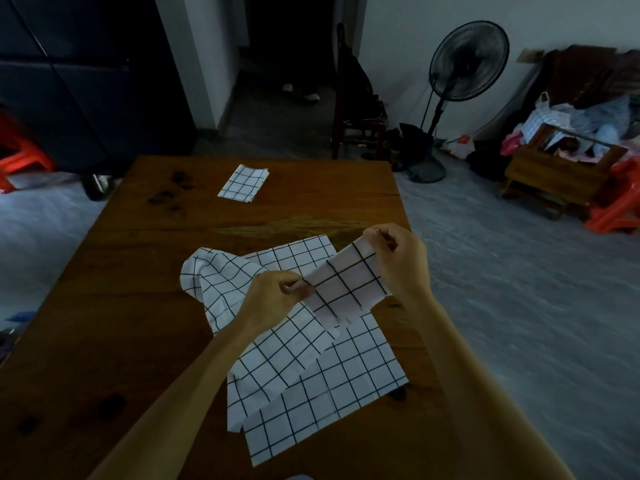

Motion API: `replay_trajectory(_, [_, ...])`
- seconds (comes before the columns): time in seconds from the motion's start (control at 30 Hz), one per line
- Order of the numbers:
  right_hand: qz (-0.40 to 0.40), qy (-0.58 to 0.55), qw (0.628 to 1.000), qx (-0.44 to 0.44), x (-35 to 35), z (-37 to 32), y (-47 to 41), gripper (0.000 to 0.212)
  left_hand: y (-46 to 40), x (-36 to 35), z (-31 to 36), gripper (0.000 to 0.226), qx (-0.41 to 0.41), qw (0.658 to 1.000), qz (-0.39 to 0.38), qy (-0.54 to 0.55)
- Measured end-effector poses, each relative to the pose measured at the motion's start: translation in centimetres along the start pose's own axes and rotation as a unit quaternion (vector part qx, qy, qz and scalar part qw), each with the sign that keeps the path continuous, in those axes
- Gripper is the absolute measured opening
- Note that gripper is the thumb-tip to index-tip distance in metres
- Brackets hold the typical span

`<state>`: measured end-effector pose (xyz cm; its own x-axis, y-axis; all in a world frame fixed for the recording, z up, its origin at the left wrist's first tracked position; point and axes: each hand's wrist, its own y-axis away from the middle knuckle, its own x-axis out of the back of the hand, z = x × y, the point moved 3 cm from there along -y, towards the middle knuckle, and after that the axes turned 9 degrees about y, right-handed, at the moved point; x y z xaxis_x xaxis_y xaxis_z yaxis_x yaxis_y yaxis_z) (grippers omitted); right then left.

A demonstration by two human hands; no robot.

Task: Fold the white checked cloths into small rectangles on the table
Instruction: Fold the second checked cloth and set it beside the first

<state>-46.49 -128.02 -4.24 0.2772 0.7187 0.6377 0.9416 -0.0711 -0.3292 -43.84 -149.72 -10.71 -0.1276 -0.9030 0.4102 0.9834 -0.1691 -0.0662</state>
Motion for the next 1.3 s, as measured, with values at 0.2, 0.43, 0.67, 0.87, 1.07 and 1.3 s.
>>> replay_trajectory(0.2, [-0.135, 0.056, 0.987, 0.071, -1.9, -0.9, 0.8, 0.014, -1.2, -0.6, 3.3, 0.040, -0.042, 0.999, 0.000, -0.012])
replay_trajectory(0.43, [-0.115, 0.000, 0.991, 0.074, -2.0, -1.4, 1.1, 0.017, -2.0, -1.7, 5.1, 0.017, -0.134, 0.989, 0.057, -0.032])
replay_trajectory(0.67, [-0.038, -0.005, 0.998, 0.041, -1.1, -1.0, 0.7, 0.012, -1.2, -1.6, 2.7, 0.015, -0.080, 0.995, 0.047, -0.038])
replay_trajectory(0.87, [-0.018, 0.009, 1.000, 0.023, -0.5, -0.3, 0.4, 0.012, 0.5, -0.6, -0.8, 0.027, -0.029, 0.996, 0.038, -0.073])
replay_trajectory(1.07, [0.025, 0.017, 1.000, 0.006, -0.4, -0.3, 0.6, 0.010, -0.3, 1.0, -1.8, 0.017, 0.009, 0.993, 0.014, -0.113])
replay_trajectory(1.3, [-0.056, 0.021, 0.996, 0.060, -2.8, -1.1, 1.8, 0.010, -1.8, -1.5, 3.6, 0.026, -0.078, 0.993, -0.023, -0.086])
